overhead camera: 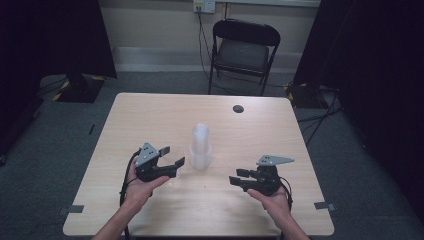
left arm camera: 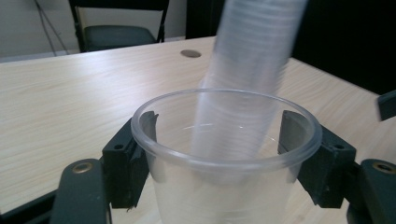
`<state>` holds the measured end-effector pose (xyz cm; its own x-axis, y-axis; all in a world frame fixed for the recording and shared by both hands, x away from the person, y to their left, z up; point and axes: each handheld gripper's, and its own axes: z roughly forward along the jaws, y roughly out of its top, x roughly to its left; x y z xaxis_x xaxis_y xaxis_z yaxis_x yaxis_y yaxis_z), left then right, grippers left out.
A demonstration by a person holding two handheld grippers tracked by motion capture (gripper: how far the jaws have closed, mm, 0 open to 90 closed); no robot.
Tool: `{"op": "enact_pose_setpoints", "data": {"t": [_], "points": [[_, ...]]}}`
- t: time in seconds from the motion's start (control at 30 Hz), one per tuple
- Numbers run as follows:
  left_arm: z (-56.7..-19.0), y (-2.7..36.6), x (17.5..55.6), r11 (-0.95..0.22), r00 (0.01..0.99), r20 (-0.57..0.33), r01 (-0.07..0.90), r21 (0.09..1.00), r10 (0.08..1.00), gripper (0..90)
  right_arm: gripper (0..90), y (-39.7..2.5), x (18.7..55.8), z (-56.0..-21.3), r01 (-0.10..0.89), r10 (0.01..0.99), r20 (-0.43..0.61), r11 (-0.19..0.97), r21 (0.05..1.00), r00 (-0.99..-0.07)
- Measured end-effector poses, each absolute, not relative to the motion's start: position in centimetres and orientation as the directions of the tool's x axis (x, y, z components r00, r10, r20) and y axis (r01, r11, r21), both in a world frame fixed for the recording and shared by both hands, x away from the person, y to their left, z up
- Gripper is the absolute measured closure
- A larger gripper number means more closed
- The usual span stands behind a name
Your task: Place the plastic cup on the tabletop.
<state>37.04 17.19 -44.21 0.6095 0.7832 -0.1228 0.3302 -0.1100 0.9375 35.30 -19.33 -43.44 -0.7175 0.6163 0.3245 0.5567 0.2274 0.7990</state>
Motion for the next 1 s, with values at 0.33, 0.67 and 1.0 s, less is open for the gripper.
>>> {"op": "enact_pose_setpoints", "data": {"t": [0.33,0.67,1.0], "points": [[-41.9,18.7,38.5,-0.067,0.548,-0.119,0.308,0.949,0.828,28.1,48.8,-22.0,33.9,-44.3,0.576,0.668,0.304,0.229,0.785,-0.68],[-42.5,19.4,41.9,-0.115,0.497,-0.031,0.26,0.959,0.867,28.3,48.2,-22.7,33.2,-44.8,0.578,0.68,0.306,0.212,0.788,-0.666],[-44.0,19.2,44.9,-0.109,0.466,-0.049,0.306,0.946,0.883,28.3,48.4,-22.5,33.5,-45.3,0.586,0.677,0.318,0.207,0.783,-0.664]]}}
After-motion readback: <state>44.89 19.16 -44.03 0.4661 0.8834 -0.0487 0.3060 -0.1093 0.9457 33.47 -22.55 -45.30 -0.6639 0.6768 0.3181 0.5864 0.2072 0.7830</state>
